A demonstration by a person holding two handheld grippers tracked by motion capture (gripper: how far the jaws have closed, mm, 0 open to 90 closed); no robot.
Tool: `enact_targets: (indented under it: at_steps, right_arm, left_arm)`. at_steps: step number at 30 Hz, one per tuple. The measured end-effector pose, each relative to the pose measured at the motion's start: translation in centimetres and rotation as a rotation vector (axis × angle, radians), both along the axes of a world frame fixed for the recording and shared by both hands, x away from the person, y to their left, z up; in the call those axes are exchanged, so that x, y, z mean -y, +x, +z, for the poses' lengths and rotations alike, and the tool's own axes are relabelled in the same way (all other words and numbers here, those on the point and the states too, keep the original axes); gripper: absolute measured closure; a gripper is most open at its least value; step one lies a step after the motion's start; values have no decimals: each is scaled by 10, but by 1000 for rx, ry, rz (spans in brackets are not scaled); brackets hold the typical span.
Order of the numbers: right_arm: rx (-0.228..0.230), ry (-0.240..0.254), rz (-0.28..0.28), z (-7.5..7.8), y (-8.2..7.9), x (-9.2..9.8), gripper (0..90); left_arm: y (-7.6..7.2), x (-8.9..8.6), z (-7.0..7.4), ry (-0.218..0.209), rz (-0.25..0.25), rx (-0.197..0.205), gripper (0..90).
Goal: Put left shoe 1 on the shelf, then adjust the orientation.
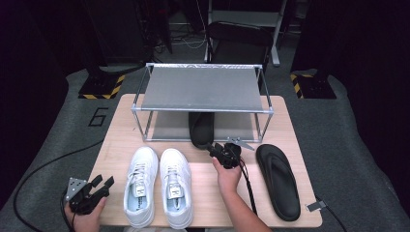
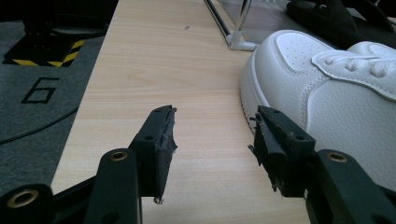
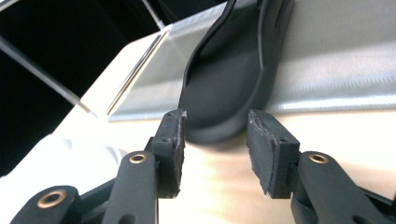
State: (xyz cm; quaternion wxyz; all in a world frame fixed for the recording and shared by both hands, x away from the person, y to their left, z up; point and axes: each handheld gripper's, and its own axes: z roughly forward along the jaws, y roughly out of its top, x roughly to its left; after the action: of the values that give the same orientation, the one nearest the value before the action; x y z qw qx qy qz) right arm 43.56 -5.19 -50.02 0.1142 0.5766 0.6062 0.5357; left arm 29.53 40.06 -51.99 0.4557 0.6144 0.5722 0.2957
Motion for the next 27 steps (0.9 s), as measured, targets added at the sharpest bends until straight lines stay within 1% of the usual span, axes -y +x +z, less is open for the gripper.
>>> enact_targets:
  at_steps: [3,4,6,7,8,11,12,13,14,15,16,18,19,20,21,25,27]
  right_arm:
    - [-1,-18,24,0,-12,5,542]
    - [5,-20,34,0,-15,6,535]
    - [5,-30,68,0,-20,8,534]
    - [-1,-43,79,0,-22,9,533]
    - [6,-60,90,0,-24,10,531]
    - [6,-93,108,1,-32,14,527]
    - [-5,-109,120,1,-35,14,527]
    - [-9,-118,125,2,-38,15,527]
    - [-2,-121,130,2,-40,17,526]
    - [-14,-99,130,3,-44,20,521]
    - [-12,-91,126,3,-47,23,520]
    - [-16,-98,117,3,-52,26,520]
    - [-8,-108,118,3,-55,29,518]
    - [-11,-118,122,3,-62,33,509]
    - [-11,-118,122,3,-62,33,509]
    - [21,-175,138,5,-82,45,507]
    - [31,-189,131,7,-91,53,507]
  left_arm:
    - [0,1,0,5,-1,3,473]
    - [0,2,0,6,1,1,473]
    - [0,2,1,7,-2,-3,473]
    - [0,2,1,8,-2,-2,473]
    - [0,2,1,10,-3,-2,473]
    - [0,2,1,10,-4,3,473]
    - [0,2,1,9,-4,4,473]
    - [0,2,1,9,-4,6,473]
    - [-1,2,1,8,-4,7,473]
    - [0,2,1,7,-5,9,473]
    - [0,2,1,6,-3,13,473]
    - [0,2,1,8,-3,4,473]
    - [0,2,0,10,-4,2,473]
    - [0,3,0,10,2,11,473]
    - [-1,3,1,13,-5,6,473]
    - [-2,3,1,13,-4,9,473]
    - [-2,4,1,13,0,6,473]
